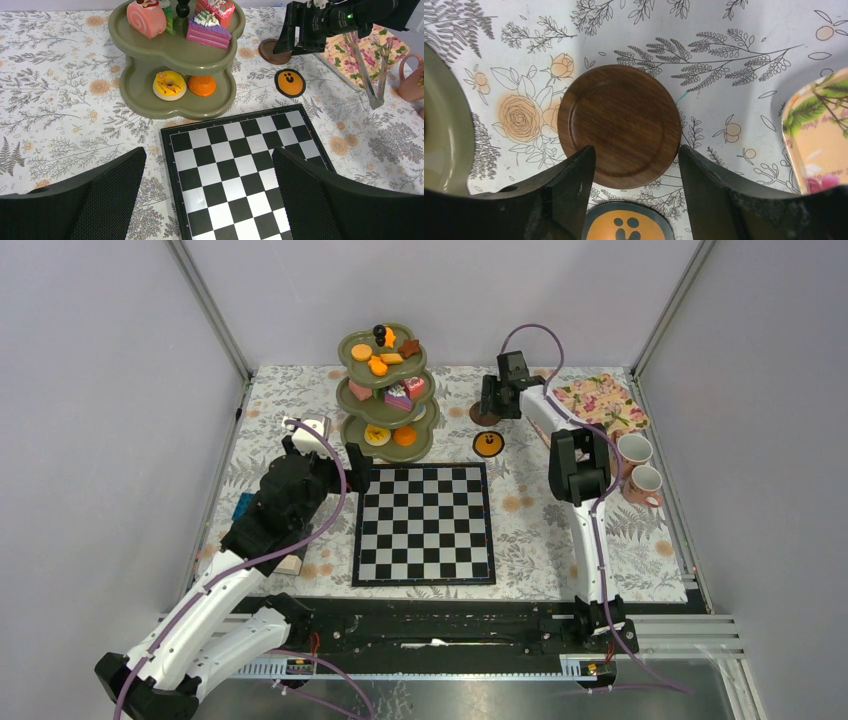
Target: Serve the afternoon tea
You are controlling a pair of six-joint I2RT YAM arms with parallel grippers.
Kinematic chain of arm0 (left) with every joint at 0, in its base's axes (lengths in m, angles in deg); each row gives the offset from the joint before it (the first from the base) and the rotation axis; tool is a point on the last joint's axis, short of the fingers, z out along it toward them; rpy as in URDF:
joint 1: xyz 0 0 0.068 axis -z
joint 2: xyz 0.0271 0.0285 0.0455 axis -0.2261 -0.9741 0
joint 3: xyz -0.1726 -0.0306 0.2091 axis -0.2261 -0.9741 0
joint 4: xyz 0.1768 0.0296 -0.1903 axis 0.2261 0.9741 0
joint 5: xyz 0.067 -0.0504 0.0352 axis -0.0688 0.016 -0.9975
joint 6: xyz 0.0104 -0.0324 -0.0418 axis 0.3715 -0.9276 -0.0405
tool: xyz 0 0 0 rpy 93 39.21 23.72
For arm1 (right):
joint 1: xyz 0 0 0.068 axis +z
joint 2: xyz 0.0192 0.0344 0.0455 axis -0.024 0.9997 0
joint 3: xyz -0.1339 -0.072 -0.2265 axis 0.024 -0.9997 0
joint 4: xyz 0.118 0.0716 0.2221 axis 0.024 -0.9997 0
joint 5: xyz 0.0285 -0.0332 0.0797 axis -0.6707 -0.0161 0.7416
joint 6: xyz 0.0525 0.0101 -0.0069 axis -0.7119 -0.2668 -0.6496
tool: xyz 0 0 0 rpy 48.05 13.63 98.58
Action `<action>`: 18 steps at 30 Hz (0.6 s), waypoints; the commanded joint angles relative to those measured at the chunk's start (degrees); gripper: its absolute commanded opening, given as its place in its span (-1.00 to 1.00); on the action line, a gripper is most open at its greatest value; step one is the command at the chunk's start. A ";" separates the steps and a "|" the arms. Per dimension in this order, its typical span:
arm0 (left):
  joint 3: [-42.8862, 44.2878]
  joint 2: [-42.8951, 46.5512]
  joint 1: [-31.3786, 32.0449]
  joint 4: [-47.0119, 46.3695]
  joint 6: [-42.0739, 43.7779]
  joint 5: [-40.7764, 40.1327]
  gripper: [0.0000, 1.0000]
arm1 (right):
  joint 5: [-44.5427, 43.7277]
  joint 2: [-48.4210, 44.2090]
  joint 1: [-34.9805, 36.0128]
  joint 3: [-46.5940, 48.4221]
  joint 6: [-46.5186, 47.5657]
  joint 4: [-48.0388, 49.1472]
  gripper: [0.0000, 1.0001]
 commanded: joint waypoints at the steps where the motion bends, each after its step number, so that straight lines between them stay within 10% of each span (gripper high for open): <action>1: 0.04 1.29 0.16 -1.84 0.01 -0.39 0.98 | 6.66 2.29 -0.90 -1.30 -2.45 -1.45 0.39; 18: 8.38 -0.10 0.17 0.76 -3.07 2.85 0.98 | 1.70 -8.22 -0.85 17.37 -2.93 -18.93 0.76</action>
